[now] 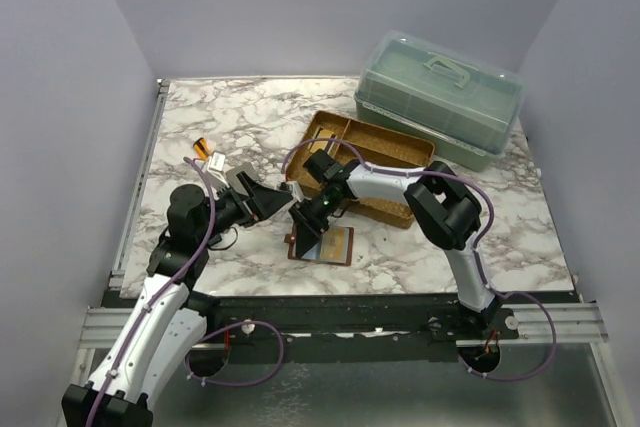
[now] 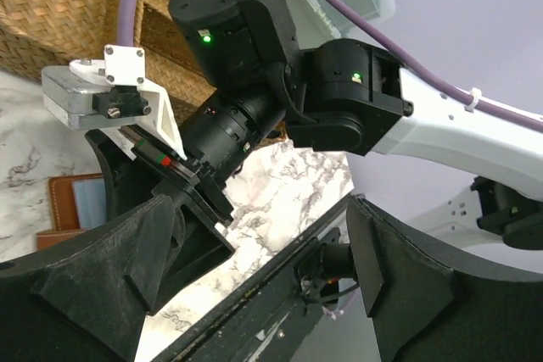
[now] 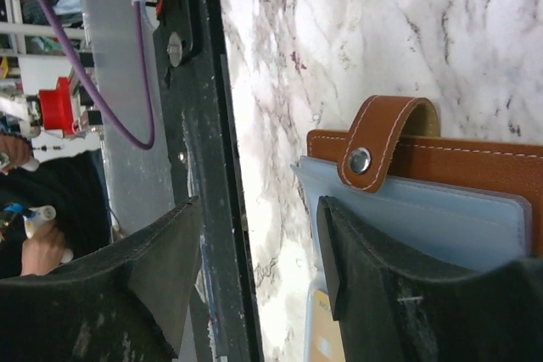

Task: Take the credit cards out of the card holder
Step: Place the credit card at the center of the board, then remove the credit card from the card holder.

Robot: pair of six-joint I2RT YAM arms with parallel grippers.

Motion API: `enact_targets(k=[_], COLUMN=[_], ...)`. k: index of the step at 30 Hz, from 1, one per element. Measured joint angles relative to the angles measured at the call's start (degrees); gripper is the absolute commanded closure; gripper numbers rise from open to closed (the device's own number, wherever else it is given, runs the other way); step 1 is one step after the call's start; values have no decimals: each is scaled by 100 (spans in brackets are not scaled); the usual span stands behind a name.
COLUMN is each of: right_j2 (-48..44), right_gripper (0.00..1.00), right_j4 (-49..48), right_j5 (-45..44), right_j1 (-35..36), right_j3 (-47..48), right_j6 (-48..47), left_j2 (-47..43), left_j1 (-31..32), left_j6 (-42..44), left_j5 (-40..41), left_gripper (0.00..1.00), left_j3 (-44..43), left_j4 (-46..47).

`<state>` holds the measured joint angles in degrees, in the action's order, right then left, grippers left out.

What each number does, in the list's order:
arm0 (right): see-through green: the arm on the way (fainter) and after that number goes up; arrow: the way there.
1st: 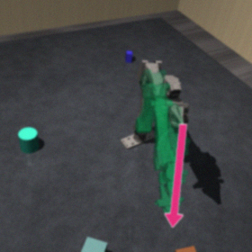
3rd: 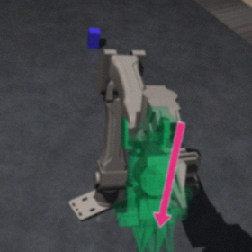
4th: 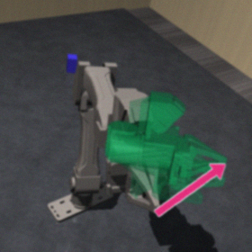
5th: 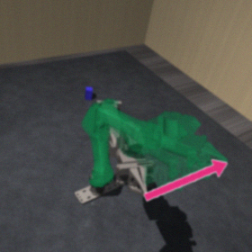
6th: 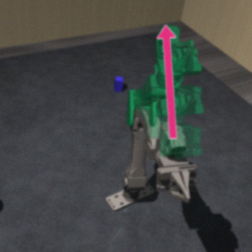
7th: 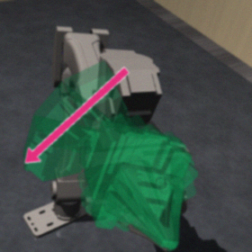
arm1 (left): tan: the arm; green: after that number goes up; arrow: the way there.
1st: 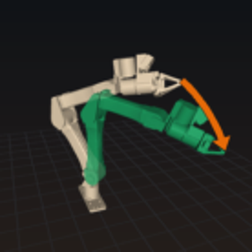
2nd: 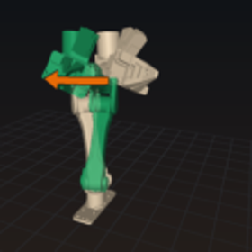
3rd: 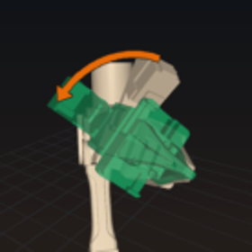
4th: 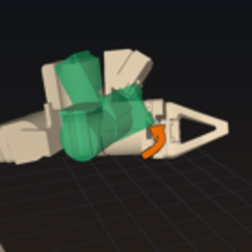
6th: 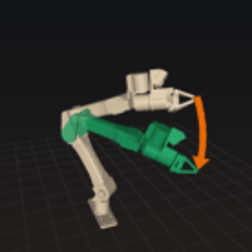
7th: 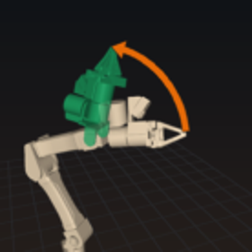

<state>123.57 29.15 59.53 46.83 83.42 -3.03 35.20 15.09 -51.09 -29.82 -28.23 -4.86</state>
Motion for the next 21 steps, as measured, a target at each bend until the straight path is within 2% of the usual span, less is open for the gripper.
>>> enact_targets(k=[8,13,21], right_j2=[-236,-577,-975], right_gripper=[34,35,49], right_j4=[737,951,970], right_j5=[476,540,323], right_j1=[-101,-181,-603], right_j3=[-37,-197,-772], right_j6=[-1029,-1386,-1506], left_j2=[39,662,1480], left_j1=[531,1530,2402], left_j6=[-278,-339,-481], left_j5=[-22,350,1121], left_gripper=[13,27,31], left_j3=[186,188,310], left_j4=[127,494,1156])
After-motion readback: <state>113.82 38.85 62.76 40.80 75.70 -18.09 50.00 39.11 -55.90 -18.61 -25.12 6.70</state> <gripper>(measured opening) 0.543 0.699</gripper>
